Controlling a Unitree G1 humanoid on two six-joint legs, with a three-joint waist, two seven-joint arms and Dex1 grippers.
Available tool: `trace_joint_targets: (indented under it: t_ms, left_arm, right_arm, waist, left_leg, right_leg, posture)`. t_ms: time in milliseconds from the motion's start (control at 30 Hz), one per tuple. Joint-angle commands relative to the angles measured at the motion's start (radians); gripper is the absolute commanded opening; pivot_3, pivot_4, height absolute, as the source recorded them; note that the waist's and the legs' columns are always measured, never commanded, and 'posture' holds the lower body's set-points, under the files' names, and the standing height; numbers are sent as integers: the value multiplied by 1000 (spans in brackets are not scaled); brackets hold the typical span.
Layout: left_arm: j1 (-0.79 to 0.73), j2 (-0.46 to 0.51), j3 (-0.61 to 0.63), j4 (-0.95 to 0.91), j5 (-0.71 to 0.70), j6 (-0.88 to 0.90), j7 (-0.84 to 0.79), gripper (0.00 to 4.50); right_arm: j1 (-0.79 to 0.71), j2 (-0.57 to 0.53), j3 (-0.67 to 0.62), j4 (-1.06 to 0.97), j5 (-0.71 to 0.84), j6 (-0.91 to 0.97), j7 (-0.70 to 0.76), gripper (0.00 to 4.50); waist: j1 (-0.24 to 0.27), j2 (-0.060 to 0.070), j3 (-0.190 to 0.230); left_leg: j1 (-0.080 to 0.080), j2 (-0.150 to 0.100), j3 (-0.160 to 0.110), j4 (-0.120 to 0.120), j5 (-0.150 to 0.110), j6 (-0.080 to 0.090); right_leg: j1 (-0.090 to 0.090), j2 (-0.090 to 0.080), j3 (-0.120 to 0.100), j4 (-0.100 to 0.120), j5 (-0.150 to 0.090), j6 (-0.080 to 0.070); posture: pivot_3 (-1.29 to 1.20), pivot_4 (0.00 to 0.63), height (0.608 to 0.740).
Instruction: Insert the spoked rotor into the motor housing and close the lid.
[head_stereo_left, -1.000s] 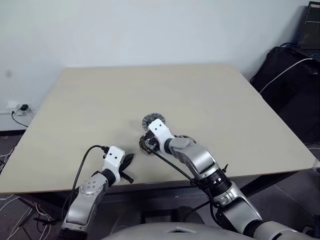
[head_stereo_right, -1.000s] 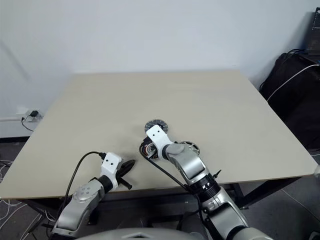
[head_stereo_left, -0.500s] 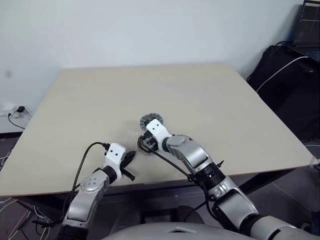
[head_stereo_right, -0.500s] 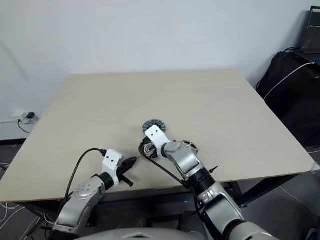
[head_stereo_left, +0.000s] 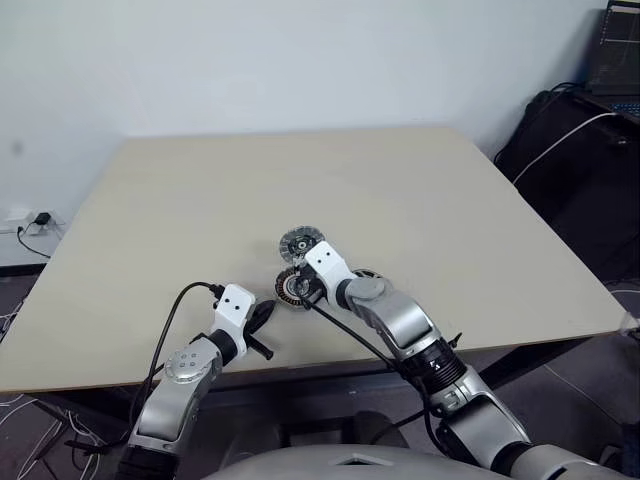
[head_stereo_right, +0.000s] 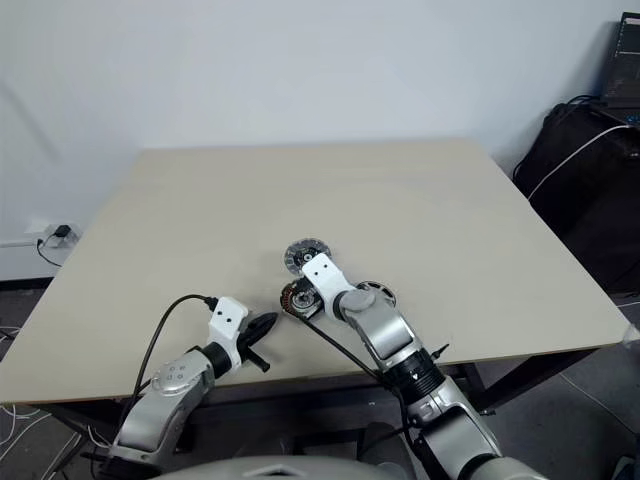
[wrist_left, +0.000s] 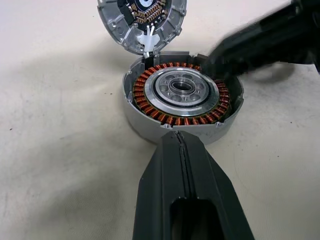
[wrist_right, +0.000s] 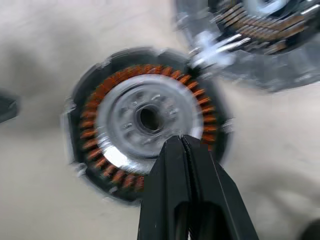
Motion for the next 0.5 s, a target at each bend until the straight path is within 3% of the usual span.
trace_joint_targets:
  t_ms: [33, 500]
  left_arm:
    - [-18, 2, -4, -11, -1, 5, -3, 0]
    - [15, 5, 25, -29, -14, 14, 11, 0]
  right_arm:
    - [-19, 23, -28, -25, -20, -53, -33, 35]
    - [-27, 61, 14, 68, -40, -120, 9, 35]
  waist:
    - [0, 0, 0]
    - [-1, 0, 1]
  left_leg:
    - [0, 0, 0, 0, 0, 0]
    - [1, 1, -1, 0, 5, -1]
  right_leg:
    - [0, 0, 0, 1, 0, 0]
    - [-1, 1, 0, 9, -3, -4]
  posture:
    - [0, 0, 740]
    - [0, 0, 740]
